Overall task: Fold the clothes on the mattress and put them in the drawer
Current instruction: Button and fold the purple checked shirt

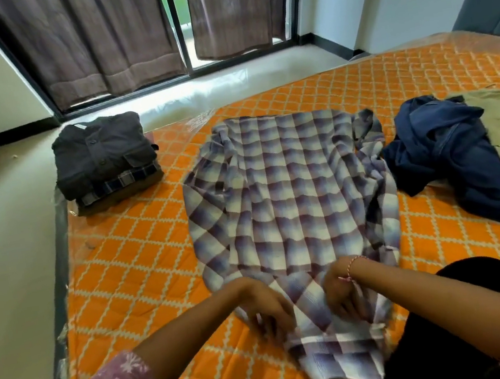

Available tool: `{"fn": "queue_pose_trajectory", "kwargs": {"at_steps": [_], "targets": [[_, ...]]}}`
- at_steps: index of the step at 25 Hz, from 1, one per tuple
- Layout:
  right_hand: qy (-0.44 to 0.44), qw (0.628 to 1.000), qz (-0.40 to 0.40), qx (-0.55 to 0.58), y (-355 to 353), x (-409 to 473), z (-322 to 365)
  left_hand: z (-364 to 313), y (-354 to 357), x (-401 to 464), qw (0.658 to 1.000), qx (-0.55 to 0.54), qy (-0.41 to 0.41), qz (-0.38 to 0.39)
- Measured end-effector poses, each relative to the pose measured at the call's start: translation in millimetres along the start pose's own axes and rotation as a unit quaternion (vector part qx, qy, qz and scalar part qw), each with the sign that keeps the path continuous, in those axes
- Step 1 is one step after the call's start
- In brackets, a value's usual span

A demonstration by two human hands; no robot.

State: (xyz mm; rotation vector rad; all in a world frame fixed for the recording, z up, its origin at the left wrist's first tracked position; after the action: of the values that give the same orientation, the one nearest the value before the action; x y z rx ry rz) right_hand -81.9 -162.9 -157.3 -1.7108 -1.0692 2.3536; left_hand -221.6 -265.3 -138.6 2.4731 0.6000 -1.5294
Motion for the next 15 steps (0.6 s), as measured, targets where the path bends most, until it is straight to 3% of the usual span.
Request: {"fn": "queue_pose_trajectory", "kwargs": {"at_steps": [1, 2, 3, 4, 5, 6, 8, 11, 13, 15], "targets": [[-0.033, 0.999, -0.015, 0.022, -14, -5, 13, 13, -15, -7, 0.992, -0.059, 0.031, -0.102], [-0.069, 0.996, -0.054, 0.033, -30, -5, 27, 30, -35, -17, 0.959, -0.104, 0.049, -0.257], [-0.103, 0.987, -0.115, 0.042, -47, -2, 44, 53, -56, -30, 0.890, -0.134, 0.044, -0.434], [-0.134, 0.972, -0.187, 0.054, -63, 0, 57, 77, -73, -43, 0.797, -0.160, 0.009, -0.582], [-0.158, 0.954, -0.242, 0.079, -74, 6, 70, 100, -83, -52, 0.720, -0.185, -0.045, -0.667], [-0.180, 0.938, -0.281, 0.097, -86, 11, 83, 121, -91, -53, 0.684, -0.223, -0.099, -0.688], [-0.209, 0.915, -0.322, 0.122, -104, 27, 107, 147, -111, -44, 0.664, -0.358, -0.119, -0.646], [-0.242, 0.885, -0.369, 0.145, -134, 42, 142, 148, -149, -35, 0.594, -0.586, 0.017, -0.551], [-0.241, 0.883, -0.360, 0.179, -156, 58, 157, 139, -166, -40, 0.600, -0.674, 0.111, -0.417], [-0.229, 0.883, -0.342, 0.225, -175, 70, 167, 136, -174, -57, 0.613, -0.684, 0.186, -0.349]]}}
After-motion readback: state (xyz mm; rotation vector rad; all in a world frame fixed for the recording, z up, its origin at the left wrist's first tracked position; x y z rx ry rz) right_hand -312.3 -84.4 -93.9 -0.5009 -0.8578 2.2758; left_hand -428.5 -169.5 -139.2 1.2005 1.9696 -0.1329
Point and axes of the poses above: each hand's wrist, its own x-axis towards the middle knuckle, its own y-axis out of the palm, z = x × y, the point moved 3 cm from there along x, towards the middle knuckle, and after that the axes turned 4 degrees about x, right-handed, at the moved point
